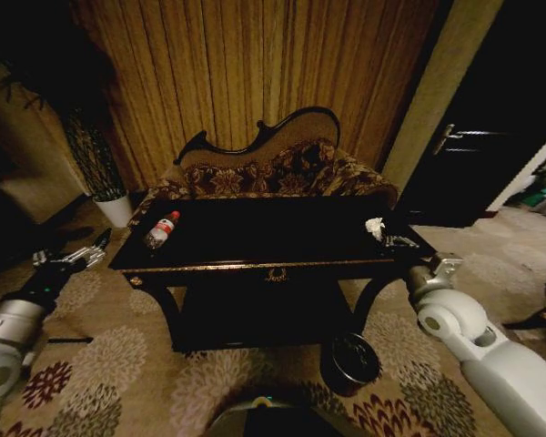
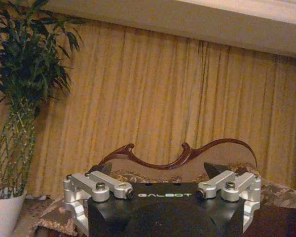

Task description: Move to the front of the table and place the trash on the table into the trash bin.

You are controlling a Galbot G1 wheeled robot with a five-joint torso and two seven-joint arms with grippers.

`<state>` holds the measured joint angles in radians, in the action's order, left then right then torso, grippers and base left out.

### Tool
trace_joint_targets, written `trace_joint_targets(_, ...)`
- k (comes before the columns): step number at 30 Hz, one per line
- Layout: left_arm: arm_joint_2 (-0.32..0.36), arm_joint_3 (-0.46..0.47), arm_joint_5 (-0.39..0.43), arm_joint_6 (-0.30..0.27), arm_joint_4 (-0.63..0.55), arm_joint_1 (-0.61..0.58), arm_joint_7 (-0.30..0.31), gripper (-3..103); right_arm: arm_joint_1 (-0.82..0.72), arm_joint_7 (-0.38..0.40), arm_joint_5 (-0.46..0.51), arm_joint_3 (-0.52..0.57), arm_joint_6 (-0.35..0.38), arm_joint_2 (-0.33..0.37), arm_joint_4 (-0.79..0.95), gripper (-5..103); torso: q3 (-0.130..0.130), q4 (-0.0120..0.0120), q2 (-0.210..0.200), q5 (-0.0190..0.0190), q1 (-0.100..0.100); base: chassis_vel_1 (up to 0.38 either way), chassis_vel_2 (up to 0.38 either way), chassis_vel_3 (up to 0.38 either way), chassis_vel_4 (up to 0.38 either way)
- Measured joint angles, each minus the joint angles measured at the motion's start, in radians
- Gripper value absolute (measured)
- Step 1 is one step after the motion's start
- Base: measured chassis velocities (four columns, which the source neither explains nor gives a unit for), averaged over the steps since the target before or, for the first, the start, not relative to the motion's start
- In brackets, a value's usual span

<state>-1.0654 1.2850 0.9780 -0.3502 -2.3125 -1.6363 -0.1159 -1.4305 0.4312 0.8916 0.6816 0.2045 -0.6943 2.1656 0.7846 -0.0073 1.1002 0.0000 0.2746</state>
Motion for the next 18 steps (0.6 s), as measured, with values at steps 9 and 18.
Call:
trace_joint_targets(9,-0.011,-0.003,-0.002,0.001,-0.003,-0.001,-0.002,100,-0.002,-0.012,-0.064,-0.064,-0.019,-0.026,-0.015,0,0.000,0.0001,0.000,-0.0001,-0.001,0.270,-0.282,-0.266,0.266)
trace_joint_targets(18,-0.020,-0.012,-0.005,0.001,-0.014,0.000,-0.004,100,-0.003,-0.063,-0.110,-0.222,0.019,-0.150,-0.160,0,0.000,-0.0001,0.000,-0.0001,0.000,0.050,-0.065,-0.051,0.066)
